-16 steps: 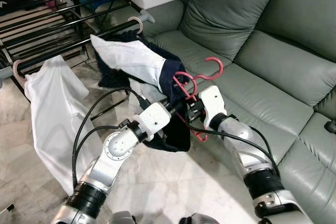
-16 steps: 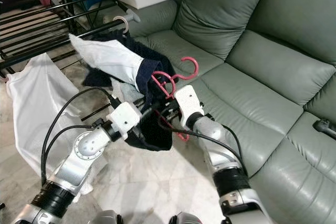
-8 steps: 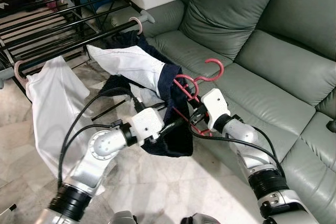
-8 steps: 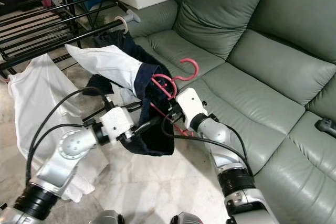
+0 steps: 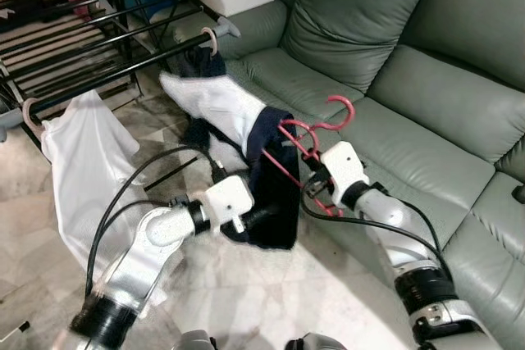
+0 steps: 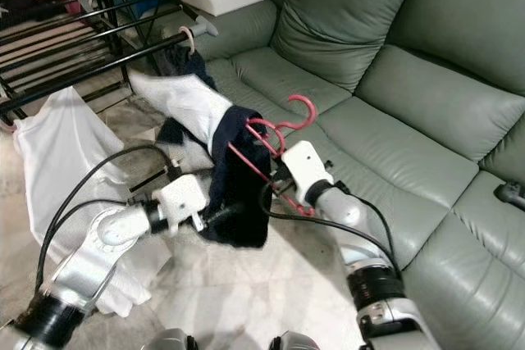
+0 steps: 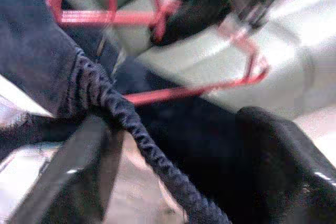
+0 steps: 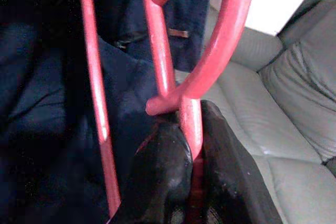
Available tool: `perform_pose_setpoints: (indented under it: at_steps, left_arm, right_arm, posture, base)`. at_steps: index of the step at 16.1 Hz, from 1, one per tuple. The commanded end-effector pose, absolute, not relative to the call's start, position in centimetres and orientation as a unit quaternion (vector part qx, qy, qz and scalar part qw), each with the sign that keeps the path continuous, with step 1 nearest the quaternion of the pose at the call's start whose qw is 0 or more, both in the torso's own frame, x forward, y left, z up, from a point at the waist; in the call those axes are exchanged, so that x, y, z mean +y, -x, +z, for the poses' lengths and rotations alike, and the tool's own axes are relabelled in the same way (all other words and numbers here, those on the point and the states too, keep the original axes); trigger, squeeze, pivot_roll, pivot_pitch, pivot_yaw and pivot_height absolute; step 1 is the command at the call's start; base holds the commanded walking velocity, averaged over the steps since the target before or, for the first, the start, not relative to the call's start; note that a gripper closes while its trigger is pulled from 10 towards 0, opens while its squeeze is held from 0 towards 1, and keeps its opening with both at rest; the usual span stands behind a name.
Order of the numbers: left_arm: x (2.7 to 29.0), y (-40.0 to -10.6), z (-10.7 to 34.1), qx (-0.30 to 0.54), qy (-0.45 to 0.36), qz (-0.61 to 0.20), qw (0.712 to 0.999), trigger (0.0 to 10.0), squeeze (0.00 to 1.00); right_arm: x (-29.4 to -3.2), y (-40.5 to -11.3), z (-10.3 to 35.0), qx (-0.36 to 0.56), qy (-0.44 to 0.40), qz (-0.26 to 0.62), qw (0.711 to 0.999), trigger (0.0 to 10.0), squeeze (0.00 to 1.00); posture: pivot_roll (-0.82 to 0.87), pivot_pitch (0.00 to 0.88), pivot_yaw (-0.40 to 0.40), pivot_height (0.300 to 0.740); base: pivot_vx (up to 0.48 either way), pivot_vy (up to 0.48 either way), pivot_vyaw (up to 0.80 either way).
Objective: Hang hanger
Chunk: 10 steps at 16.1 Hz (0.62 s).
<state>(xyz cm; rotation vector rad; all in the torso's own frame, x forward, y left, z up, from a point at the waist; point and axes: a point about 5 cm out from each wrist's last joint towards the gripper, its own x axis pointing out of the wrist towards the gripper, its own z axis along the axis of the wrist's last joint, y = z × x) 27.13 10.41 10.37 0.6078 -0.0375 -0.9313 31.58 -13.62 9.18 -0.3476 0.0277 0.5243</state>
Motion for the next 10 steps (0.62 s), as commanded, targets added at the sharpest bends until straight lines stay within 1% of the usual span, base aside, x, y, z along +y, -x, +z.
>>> perform_pose_setpoints:
  at_steps: [1, 2, 3, 4, 5, 6, 7, 9, 10]
  left_arm:
    - [10.8, -27.7, 9.8, -0.015, -0.341, -0.418, 0.842, 10.0, 1.00]
    - [11.4, -28.5, 9.5, -0.008, -0.370, -0.384, 0.846, 10.0, 1.00]
    - [12.4, -29.6, 9.3, -0.002, -0.398, -0.324, 0.858, 10.0, 1.00]
    - [13.2, -30.3, 9.4, -0.002, -0.417, -0.283, 0.864, 10.0, 1.00]
    - [13.8, -31.0, 9.6, -0.003, -0.413, -0.246, 0.877, 10.0, 1.00]
    - [14.0, -31.2, 9.8, -0.005, -0.412, -0.230, 0.882, 10.0, 1.00]
    - [14.8, -32.0, 10.6, -0.006, -0.362, -0.169, 0.917, 10.0, 0.60]
    - [14.9, -31.9, 11.2, -0.031, -0.376, -0.163, 0.912, 10.0, 0.61]
    - [15.2, -31.7, 11.5, -0.042, -0.381, -0.167, 0.908, 10.0, 0.56]
  right_arm:
    - [-13.3, -32.2, 11.8, -0.053, 0.168, 0.239, 0.955, 10.0, 0.00]
    - [-13.2, -32.2, 12.1, -0.064, 0.159, 0.233, 0.957, 10.0, 0.00]
    - [-13.0, -31.8, 12.7, -0.081, 0.148, 0.233, 0.958, 10.0, 0.00]
    - [-12.7, -31.5, 13.0, -0.093, 0.154, 0.243, 0.953, 10.0, 0.00]
    - [-12.8, -31.4, 13.3, -0.099, 0.158, 0.244, 0.952, 10.0, 0.00]
    - [-12.8, -31.4, 13.3, -0.100, 0.158, 0.242, 0.952, 10.0, 0.00]
    - [-12.9, -31.5, 13.3, -0.104, 0.167, 0.226, 0.954, 10.0, 0.00]
    - [-13.1, -31.3, 12.6, -0.094, 0.198, 0.230, 0.948, 10.0, 0.00]
    - [-13.5, -31.1, 12.2, -0.081, 0.201, 0.230, 0.949, 10.0, 0.00]
  posture:
    - [0.01, 0.000, 0.013, 0.740]
    - [0.01, 0.000, 0.009, 0.740]
    - [0.00, 0.000, 0.004, 0.740]
    - [0.00, 0.000, 0.003, 0.740]
    - [-0.01, 0.000, 0.002, 0.740]
    - [-0.01, 0.000, 0.002, 0.740]
    - [-0.01, 0.000, 0.006, 0.740]
    - [-0.01, 0.000, 0.010, 0.740]
    - [-0.01, 0.000, 0.011, 0.740]
  base:
    - [0.000, 0.000, 0.00]
    - [0.000, 0.000, 0.00]
    - [0.000, 0.000, 0.00]
    - [0.000, 0.000, 0.00]
    - [0.000, 0.000, 0.00]
    - [0.000, 0.000, 0.00]
    - [0.000, 0.000, 0.00]
    - [0.000, 0.000, 0.00]
    - [0.000, 0.000, 0.00]
